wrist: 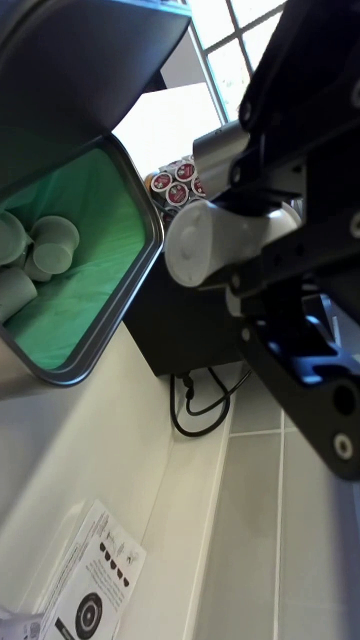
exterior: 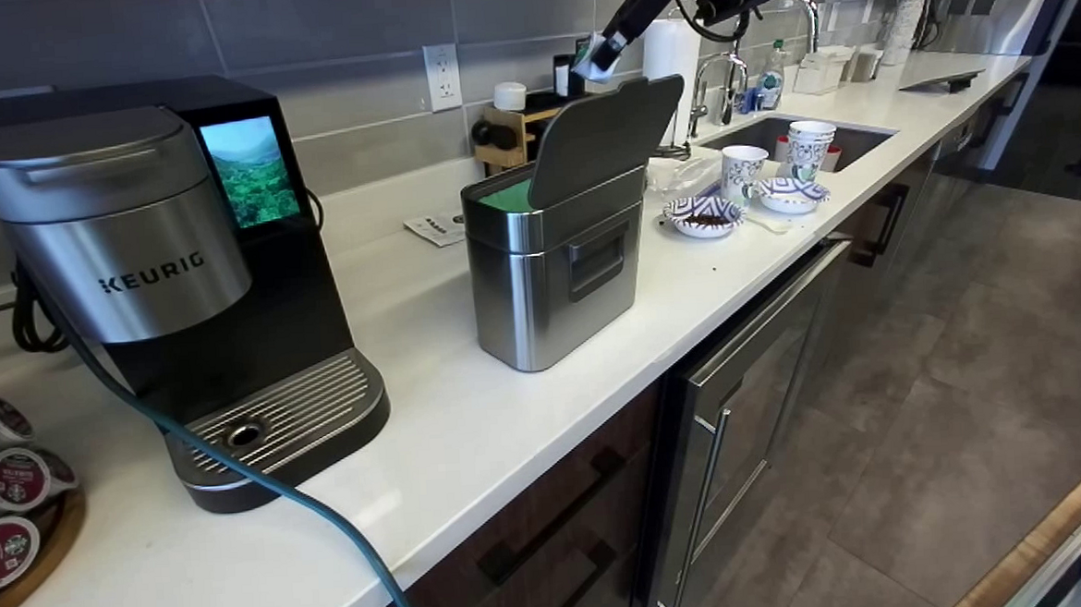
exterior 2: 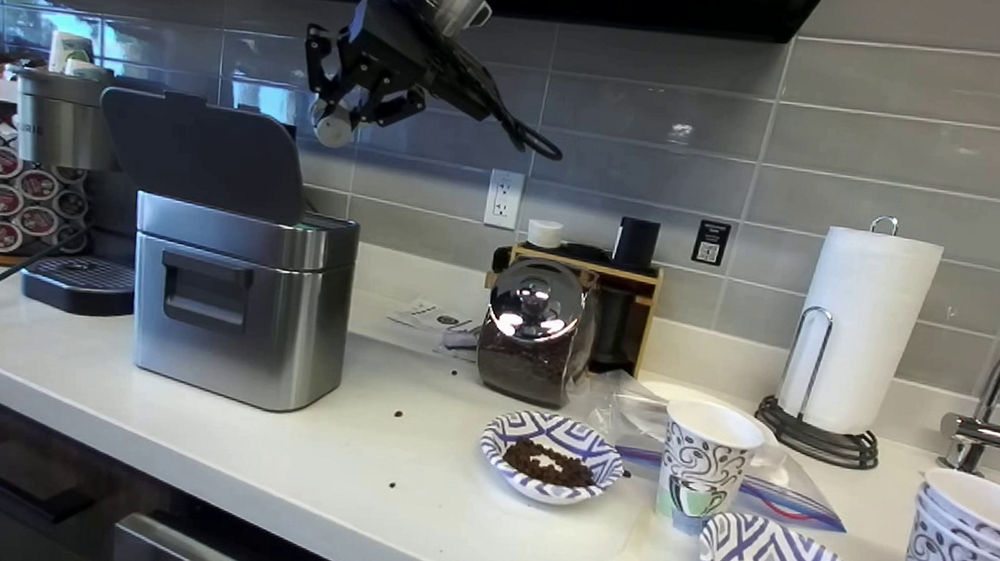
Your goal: Open the silver bin, pick up the small white container and put it inside the silver bin
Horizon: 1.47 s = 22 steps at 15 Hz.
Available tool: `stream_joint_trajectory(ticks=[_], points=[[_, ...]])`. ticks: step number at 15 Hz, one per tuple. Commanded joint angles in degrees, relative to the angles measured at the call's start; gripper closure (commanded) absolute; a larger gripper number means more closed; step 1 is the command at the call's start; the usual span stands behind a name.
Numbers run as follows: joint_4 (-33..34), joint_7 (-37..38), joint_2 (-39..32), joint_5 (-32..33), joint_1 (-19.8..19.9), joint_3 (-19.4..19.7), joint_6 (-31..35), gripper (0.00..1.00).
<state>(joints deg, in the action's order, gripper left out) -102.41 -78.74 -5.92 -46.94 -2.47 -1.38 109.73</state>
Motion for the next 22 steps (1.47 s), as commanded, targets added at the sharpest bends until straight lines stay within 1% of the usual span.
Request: stream_joint_trajectory(ticks=[1,2,4,5,6,9,10,11,12,13,18,20,22], points=[[4.7,1.5,-3.6,1.5,0.7,-0.8,-5.6,0.93],[5.4,1.4,-4.1,1.7,0.8,-1.0,-6.6,0.93],[6.5,1.5,-5.0,2.3,0.8,-1.1,-8.1,0.72],[7.0,1.4,-5.4,2.5,0.9,-1.2,-8.8,0.49],[7.5,1.3,-5.7,2.6,0.9,-1.3,-9.4,0.48],[8.7,1.5,-6.1,3.6,0.9,-1.5,-10.2,0.27],[9.0,1.7,-6.0,4.0,0.9,-1.6,-10.3,0.18],[9.0,1.8,-5.9,4.2,0.9,-1.6,-10.1,0.11],[8.9,1.9,-5.5,4.2,0.8,-1.7,-9.6,0.02],[8.8,2.1,-5.1,4.1,0.8,-1.8,-9.3,0.00],[7.2,3.0,-2.1,4.0,0.6,-2.2,-9.9,0.00],[5.3,3.0,0.8,3.4,0.3,-2.6,-9.7,0.00],[2.6,4.3,4.2,3.2,-0.2,-3.0,-7.9,0.00]])
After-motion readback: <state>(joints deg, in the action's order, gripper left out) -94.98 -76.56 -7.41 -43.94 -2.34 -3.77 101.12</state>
